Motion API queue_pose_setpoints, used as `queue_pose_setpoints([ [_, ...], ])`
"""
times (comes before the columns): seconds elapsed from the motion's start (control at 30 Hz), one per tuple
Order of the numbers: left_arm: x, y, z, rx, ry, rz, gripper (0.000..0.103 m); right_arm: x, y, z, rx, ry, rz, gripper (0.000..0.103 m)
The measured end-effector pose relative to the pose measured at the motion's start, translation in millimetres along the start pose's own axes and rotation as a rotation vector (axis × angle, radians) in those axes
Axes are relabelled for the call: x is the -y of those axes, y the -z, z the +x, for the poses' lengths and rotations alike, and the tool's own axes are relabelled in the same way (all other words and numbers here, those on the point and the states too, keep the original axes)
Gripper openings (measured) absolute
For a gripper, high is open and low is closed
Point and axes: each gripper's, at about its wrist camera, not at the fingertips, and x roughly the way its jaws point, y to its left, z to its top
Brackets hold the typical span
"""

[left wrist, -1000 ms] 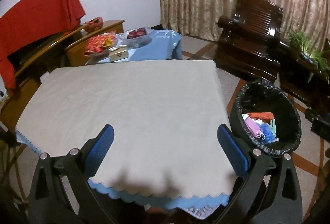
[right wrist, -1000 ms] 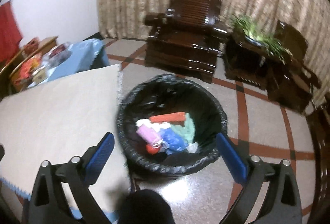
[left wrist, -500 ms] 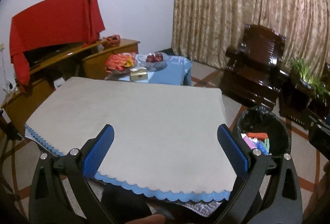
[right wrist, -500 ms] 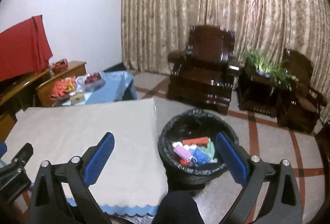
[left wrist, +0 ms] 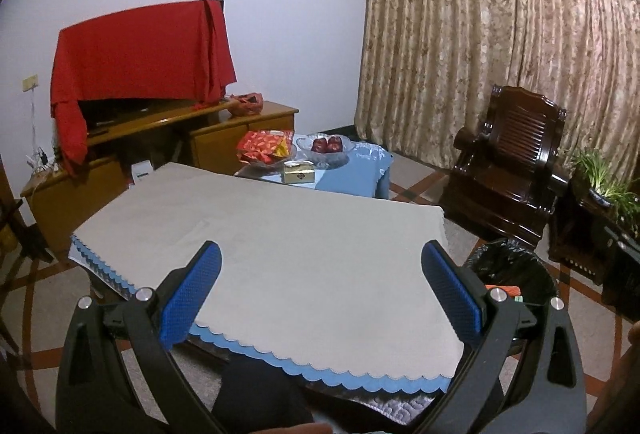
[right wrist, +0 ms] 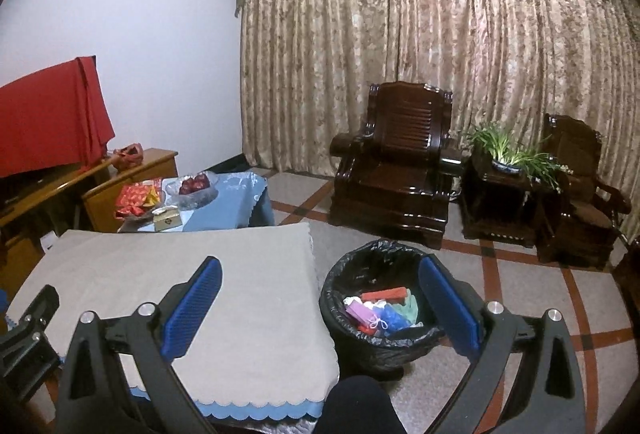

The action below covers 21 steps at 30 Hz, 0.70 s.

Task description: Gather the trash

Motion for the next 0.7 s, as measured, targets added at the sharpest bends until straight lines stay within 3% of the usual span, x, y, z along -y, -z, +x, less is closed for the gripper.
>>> queue_pose_setpoints([
  [0.37,-1.4,6.0,-21.1,0.013,0.005,0.014,0.097,0.6,5.5,-27.5,0.067,0.028,0.009,0.097],
  [0.7,-0.3,4.9,-27.3,0.038,-0.004,0.005,0.097,-2.1,6.5,-27.9,0.069,0.031,0.01,0.097],
])
